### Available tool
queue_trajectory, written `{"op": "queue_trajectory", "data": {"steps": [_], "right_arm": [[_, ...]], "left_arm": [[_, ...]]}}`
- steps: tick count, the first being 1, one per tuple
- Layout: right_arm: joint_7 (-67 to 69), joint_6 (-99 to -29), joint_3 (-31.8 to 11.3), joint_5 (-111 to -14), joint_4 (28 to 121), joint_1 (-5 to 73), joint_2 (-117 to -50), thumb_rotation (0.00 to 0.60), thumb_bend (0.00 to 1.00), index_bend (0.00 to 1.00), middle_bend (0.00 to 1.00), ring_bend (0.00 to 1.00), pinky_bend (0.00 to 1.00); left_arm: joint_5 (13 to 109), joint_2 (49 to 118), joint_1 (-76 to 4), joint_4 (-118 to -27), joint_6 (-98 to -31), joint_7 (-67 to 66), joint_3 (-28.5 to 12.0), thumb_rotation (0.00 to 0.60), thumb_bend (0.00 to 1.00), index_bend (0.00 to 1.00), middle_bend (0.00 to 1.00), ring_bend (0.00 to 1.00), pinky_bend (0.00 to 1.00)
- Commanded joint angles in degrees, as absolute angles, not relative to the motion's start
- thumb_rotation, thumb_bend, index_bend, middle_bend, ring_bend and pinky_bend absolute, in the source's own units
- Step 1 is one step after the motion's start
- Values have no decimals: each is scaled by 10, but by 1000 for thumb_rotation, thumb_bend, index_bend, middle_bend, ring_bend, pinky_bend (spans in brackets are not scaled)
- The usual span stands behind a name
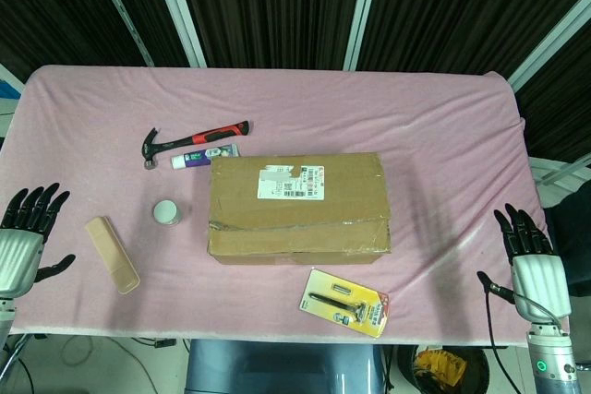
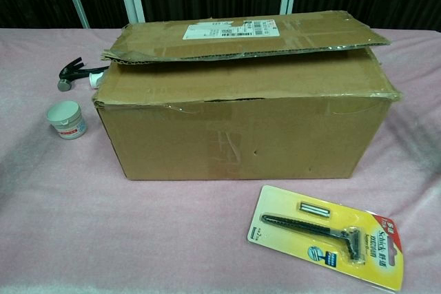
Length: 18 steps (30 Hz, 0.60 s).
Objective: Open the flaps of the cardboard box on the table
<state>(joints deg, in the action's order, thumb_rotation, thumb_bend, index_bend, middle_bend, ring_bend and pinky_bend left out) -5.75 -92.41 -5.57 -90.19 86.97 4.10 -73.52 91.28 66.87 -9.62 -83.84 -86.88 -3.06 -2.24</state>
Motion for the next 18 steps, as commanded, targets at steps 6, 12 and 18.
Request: {"op": "queue_trajectory", "data": {"steps": [6,12,18], "right_arm": [[-59,-924,-54,-904,873,41,-735,600,180,0,0,3,224],[-59,-920,-54,-901,874,42,-736,600,180,0,0,3,224],[-54,-912,-57,-893,872,44,-737,600,180,0,0,3,224]], "left_arm": [[907,667,-95,-844,-865,-27,-22,600,48,0,0,0,0],[904,655,-107,-876,-847,-33,-27,600,49,0,0,0,0],[914,647,-148,-949,-819,-82,-53,600,88,0,0,0,0]]}}
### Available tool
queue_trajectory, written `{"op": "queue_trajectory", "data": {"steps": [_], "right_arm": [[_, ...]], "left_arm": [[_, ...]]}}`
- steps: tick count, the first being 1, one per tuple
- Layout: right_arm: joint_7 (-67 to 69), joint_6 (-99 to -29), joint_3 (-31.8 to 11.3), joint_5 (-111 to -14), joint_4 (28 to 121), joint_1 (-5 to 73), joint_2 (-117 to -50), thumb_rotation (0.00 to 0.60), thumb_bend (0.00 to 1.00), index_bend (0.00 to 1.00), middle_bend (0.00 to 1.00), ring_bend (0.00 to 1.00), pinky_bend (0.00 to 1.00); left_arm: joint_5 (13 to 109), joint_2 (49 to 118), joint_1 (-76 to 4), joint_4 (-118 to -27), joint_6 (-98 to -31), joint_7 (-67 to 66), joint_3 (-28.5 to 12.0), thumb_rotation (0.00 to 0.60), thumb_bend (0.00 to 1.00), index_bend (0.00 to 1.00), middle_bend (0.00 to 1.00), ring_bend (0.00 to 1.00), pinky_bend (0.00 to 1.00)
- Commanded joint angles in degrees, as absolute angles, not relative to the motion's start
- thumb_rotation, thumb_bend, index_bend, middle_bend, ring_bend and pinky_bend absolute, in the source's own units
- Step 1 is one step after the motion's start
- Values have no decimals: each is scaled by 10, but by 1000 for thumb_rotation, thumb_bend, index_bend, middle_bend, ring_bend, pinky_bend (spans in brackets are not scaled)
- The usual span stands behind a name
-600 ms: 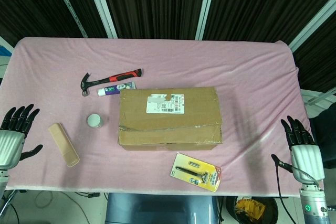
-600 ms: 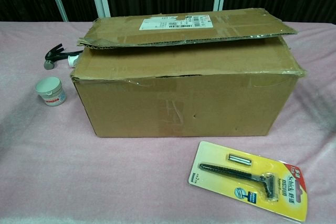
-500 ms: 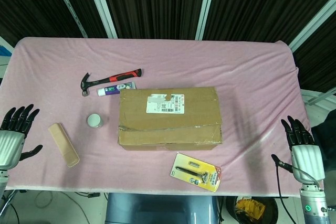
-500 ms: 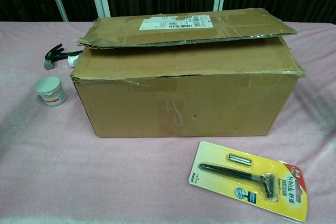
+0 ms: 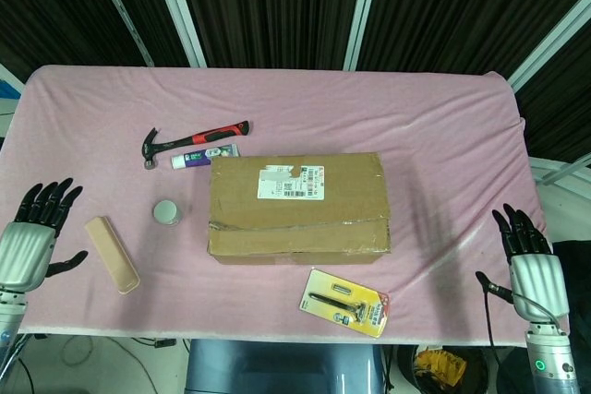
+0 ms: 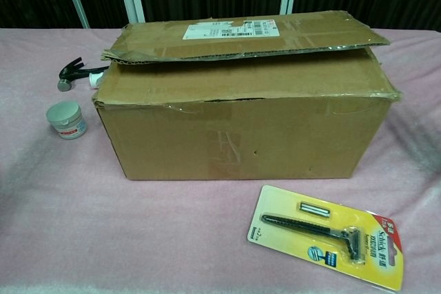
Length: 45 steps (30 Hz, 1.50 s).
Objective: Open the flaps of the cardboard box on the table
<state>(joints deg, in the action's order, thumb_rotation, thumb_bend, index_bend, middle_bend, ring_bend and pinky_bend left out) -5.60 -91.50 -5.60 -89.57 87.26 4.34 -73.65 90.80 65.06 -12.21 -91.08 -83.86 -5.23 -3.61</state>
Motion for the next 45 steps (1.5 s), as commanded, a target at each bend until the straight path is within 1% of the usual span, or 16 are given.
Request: {"op": "queue_trajectory", "data": {"steps": [1,5,10,16,23,29,32,38,45], "right_arm": [[-54,-910,-58,-891,872,45,-737,600,180,0,0,3,224],[-53,-904,-60,-884,873,47,-738,600,180,0,0,3,224],[-51,-902,-62,-877,876,47,-737,600,179,0,0,3,224],[-48,-896,-66,-867,878,47,-737,600,180,0,0,3,224],[-46,-895,-67,-862,881,47,-735,600,180,0,0,3,224],[-43,-893,-67,-860,885,47,-734,600,180,0,0,4,224],[-42,-893,-67,-858,887,47,-734,600,180,0,0,3,224],[-38,-890,-69,-854,891,46,-732,600,181,0,0,3,224],[-33,-888,-71,-847,895,46,-730,600,179,0,0,3,224]], "left_arm": [[913,648,-156,-961,-811,-92,-58,600,96,0,0,0,0],[902,663,-193,-1004,-770,-138,-78,600,109,0,0,0,0],[885,691,-240,-1045,-716,-186,-96,600,165,0,0,0,0],[876,723,-281,-1068,-676,-232,-108,600,180,0,0,0,0],[860,758,-312,-1082,-649,-272,-113,600,181,0,0,0,0],[842,784,-331,-1075,-635,-299,-116,600,186,0,0,0,0],[832,795,-342,-1068,-631,-311,-124,600,229,0,0,0,0],[815,821,-376,-1030,-628,-357,-154,600,277,0,0,0,0],[795,833,-419,-992,-617,-380,-195,600,294,0,0,0,0]]}}
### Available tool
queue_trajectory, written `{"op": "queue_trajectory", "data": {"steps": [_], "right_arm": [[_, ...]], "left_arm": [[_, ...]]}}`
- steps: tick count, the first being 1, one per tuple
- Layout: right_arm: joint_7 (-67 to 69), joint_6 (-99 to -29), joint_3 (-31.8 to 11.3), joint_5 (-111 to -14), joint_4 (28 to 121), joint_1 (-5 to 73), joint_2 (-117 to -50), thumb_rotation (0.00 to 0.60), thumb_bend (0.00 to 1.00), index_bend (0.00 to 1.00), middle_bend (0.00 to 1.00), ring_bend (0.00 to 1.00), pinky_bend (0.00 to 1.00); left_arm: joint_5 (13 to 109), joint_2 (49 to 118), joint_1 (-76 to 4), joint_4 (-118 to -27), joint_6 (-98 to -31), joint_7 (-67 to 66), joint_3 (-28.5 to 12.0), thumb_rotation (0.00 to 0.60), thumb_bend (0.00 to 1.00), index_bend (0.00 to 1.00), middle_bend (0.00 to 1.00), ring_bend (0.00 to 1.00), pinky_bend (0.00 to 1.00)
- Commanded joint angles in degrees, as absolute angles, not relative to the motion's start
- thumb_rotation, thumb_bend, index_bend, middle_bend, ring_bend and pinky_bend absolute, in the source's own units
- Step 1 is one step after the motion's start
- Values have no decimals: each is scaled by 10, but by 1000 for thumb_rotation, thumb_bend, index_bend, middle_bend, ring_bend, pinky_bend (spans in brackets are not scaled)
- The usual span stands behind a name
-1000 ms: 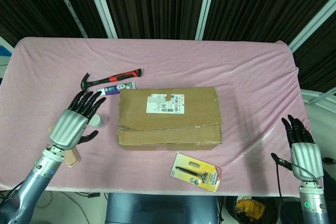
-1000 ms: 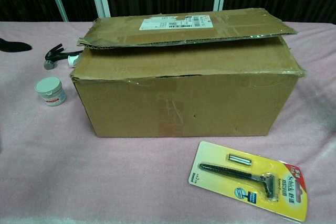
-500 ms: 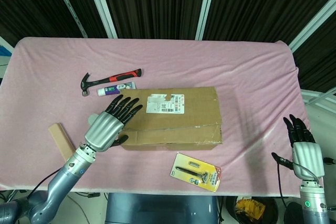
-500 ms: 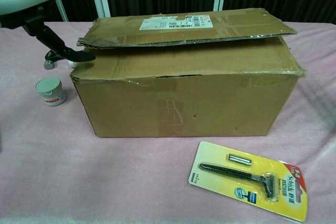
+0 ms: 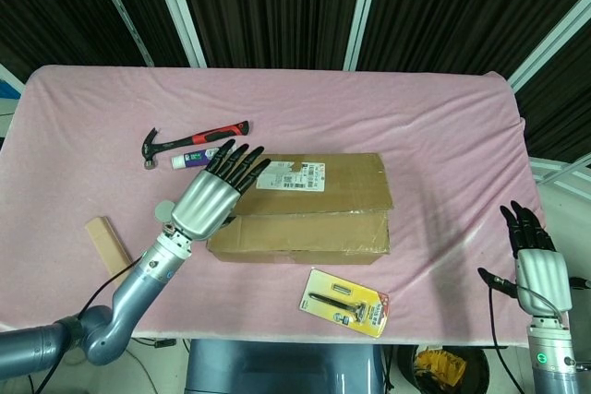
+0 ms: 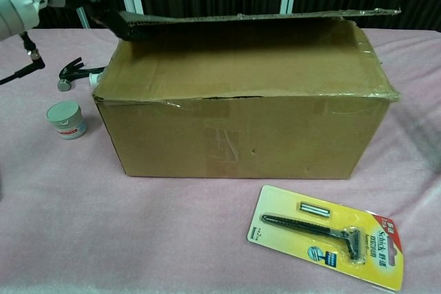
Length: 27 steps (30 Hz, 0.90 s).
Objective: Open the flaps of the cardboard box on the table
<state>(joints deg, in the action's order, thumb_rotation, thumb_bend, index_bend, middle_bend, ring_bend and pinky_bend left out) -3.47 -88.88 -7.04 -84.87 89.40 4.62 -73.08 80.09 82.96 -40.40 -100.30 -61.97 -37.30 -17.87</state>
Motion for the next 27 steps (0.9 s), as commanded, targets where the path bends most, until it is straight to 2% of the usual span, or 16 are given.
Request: {"op": "queue_trajectory", "data": {"steps": [1,8,13,23,25,27], "right_arm": [[-33,-887,-71,-846,896,46,-730,600,180,0,0,3,224],[-28,-882,-73,-840,900,47,-729,600,180,0,0,3,224],[-24,-880,-75,-834,904,47,-727,600,180,0,0,3,224],[-19,-867,-77,-821,912,49,-724,600,181,0,0,3,224],[-20,-865,-77,-819,912,49,-723,600,180,0,0,3,224],[-18,-865,-78,-817,914,49,-721,600,180,0,0,3,224]], "left_arm": [[793,832,-425,-986,-616,-381,-202,600,295,0,0,0,0],[774,828,-471,-933,-606,-384,-252,600,300,0,0,0,0],[739,839,-516,-861,-584,-381,-287,600,300,0,0,0,0],[682,867,-579,-725,-561,-385,-306,600,297,0,0,0,0],[677,865,-574,-724,-568,-372,-304,600,260,0,0,0,0],[680,852,-557,-740,-583,-351,-298,600,174,0,0,0,0]]}}
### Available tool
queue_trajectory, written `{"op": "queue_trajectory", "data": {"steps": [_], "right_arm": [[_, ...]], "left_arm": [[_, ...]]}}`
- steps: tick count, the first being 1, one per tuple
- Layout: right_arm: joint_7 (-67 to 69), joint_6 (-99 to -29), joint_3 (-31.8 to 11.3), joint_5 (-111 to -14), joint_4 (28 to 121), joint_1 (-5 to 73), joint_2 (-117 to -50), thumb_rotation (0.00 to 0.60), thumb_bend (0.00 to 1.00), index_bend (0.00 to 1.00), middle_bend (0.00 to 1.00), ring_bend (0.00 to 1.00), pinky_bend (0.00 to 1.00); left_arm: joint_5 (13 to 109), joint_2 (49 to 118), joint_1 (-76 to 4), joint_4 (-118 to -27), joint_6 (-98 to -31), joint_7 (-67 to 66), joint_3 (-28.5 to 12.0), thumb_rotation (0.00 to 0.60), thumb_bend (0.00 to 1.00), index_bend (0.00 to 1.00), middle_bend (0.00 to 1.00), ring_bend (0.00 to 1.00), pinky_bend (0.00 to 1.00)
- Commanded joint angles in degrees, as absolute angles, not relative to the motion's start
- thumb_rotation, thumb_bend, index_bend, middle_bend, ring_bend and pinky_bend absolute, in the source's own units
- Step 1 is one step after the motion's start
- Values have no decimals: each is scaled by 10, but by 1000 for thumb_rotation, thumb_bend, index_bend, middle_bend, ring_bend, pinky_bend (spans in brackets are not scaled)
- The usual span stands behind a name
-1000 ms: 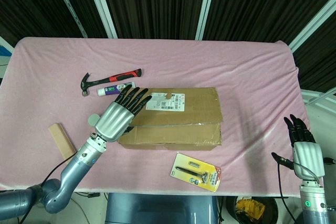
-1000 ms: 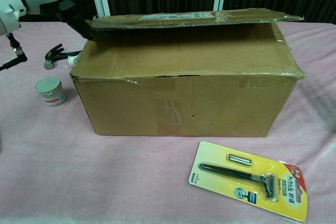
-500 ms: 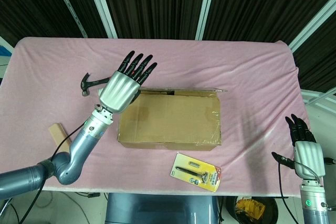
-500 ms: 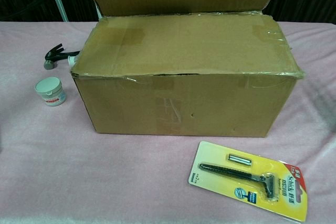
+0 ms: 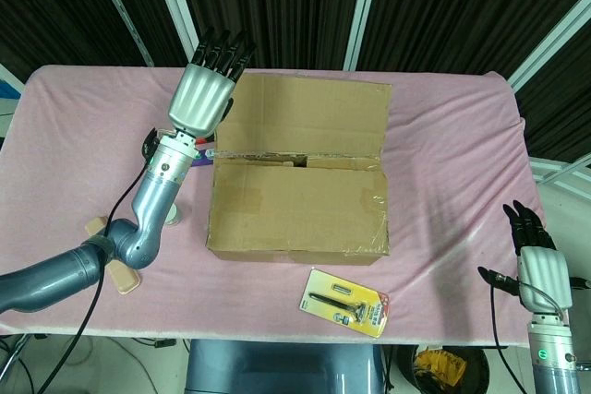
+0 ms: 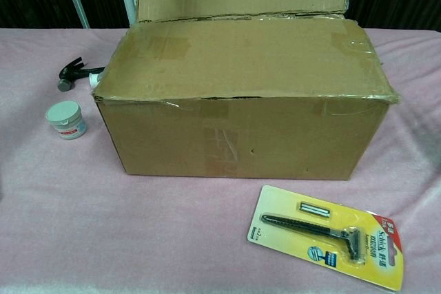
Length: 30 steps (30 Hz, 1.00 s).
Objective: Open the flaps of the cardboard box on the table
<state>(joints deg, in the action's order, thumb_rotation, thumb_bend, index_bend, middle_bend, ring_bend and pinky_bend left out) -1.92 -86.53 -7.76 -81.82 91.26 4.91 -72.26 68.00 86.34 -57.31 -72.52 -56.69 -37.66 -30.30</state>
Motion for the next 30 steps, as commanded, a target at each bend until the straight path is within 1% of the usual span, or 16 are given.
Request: {"op": "queue_trajectory", "data": {"steps": [1,3,5,9,11,14,16,19,21,24,27,28,30], "right_arm": [[-16,-866,-79,-817,915,48,-720,600,180,0,0,3,224],[-13,-868,-79,-818,919,47,-718,600,180,0,0,3,224],[-14,-872,-79,-823,923,47,-714,600,181,0,0,3,224],[-26,-880,-80,-842,937,51,-701,600,180,0,0,3,224],[-34,-877,-83,-844,953,54,-691,600,180,0,0,3,224],[-47,-872,-88,-848,973,62,-680,600,181,0,0,3,224],[-54,-865,-95,-850,990,72,-673,600,217,0,6,7,223],[-67,-841,-108,-848,1027,94,-661,600,383,0,38,25,223],[-75,-818,-118,-844,1055,112,-651,600,530,7,60,48,223],[-91,-775,-137,-825,1101,145,-635,600,693,55,91,85,249],[-109,-739,-162,-804,1129,180,-628,600,784,90,137,137,291],[-112,-733,-165,-799,1132,185,-627,600,795,96,150,151,302],[-126,-701,-187,-773,1144,218,-629,600,812,120,184,192,326]], "left_arm": [[682,844,-548,-751,-591,-342,-295,600,150,0,0,0,0],[688,822,-522,-783,-609,-323,-286,600,113,0,0,0,0],[694,793,-492,-822,-626,-306,-275,600,109,0,0,0,0],[722,717,-406,-921,-675,-254,-237,600,101,0,0,0,0],[746,678,-362,-958,-699,-228,-208,600,93,0,0,0,0],[771,641,-304,-988,-728,-186,-163,600,90,0,0,0,0],[781,623,-269,-1000,-745,-159,-136,600,90,0,0,0,0],[804,607,-223,-999,-781,-118,-101,600,98,0,0,0,0],[815,608,-199,-989,-805,-94,-86,600,114,0,0,0,0],[834,618,-161,-958,-847,-51,-62,600,129,0,0,0,0],[850,630,-135,-929,-872,-19,-42,600,130,0,0,0,0],[851,632,-131,-924,-874,-15,-39,600,130,0,0,0,0],[859,638,-120,-910,-879,2,-27,600,130,0,0,0,0]]}}
